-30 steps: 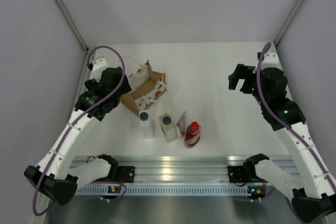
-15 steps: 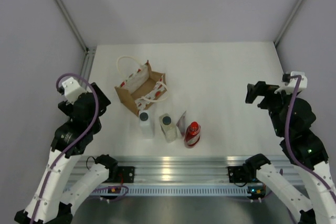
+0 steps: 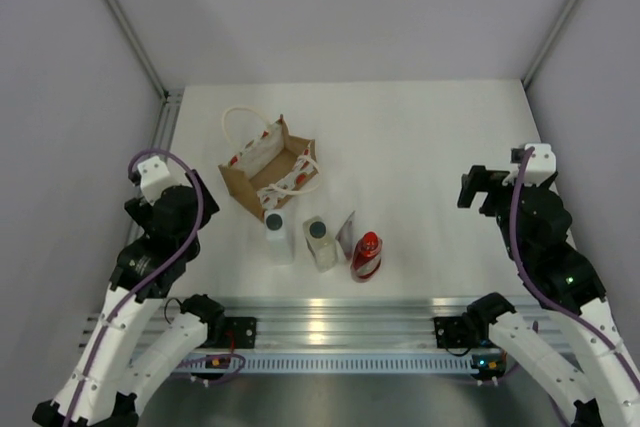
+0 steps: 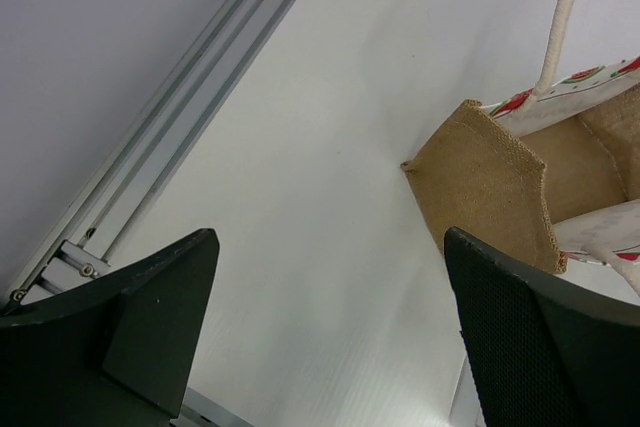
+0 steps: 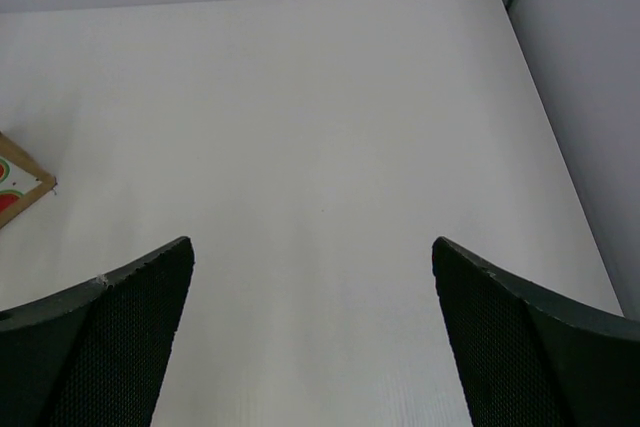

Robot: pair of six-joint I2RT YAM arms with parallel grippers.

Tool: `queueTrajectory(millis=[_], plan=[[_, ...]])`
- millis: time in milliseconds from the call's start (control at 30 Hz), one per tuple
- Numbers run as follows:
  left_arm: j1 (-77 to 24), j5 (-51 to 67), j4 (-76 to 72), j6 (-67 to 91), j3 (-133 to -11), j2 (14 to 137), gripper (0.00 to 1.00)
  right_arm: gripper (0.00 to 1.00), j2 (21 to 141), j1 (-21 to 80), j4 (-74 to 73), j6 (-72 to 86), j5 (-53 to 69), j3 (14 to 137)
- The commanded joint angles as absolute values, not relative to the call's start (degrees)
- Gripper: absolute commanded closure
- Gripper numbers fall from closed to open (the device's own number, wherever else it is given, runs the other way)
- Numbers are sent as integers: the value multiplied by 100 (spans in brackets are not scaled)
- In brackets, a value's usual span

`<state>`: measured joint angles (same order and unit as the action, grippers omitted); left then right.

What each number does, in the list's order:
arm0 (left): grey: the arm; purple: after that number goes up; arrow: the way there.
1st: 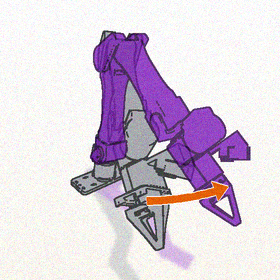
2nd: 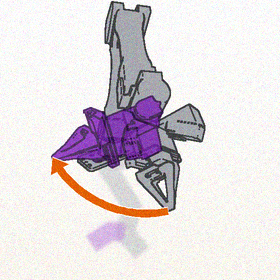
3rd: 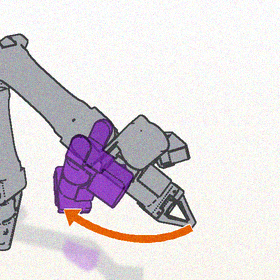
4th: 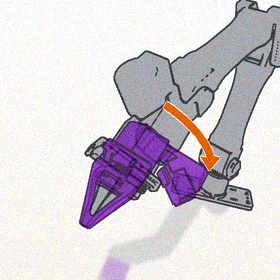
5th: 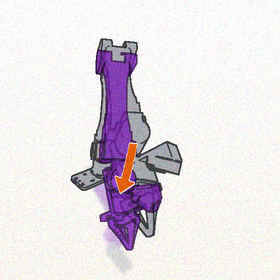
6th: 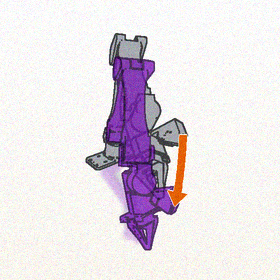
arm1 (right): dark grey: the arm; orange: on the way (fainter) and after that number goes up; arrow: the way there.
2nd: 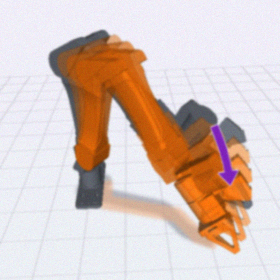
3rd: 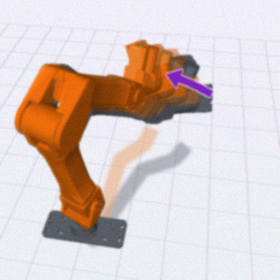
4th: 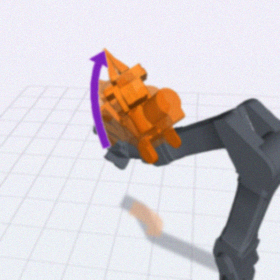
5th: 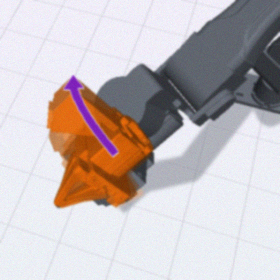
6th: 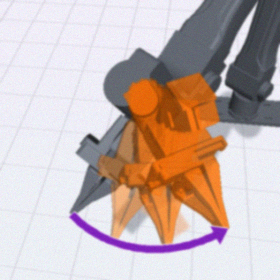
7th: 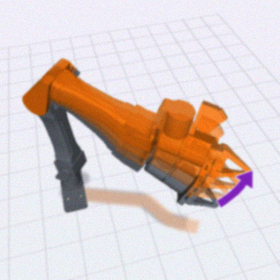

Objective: Take the personal care products out of the canvas bag

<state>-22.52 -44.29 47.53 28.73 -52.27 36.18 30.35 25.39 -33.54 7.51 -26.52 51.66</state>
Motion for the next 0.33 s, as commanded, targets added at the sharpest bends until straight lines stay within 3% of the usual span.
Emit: queueTrajectory(millis=[0,300], plan=[[-2224,-4395,4403,2769,-5151,3489,2,1,2944,2619,-3076,685,-2734,5142],[-2224,-4386,4342,2733,-5124,3498,2,0,3181,2619,-3076,914,-2787,5027]])
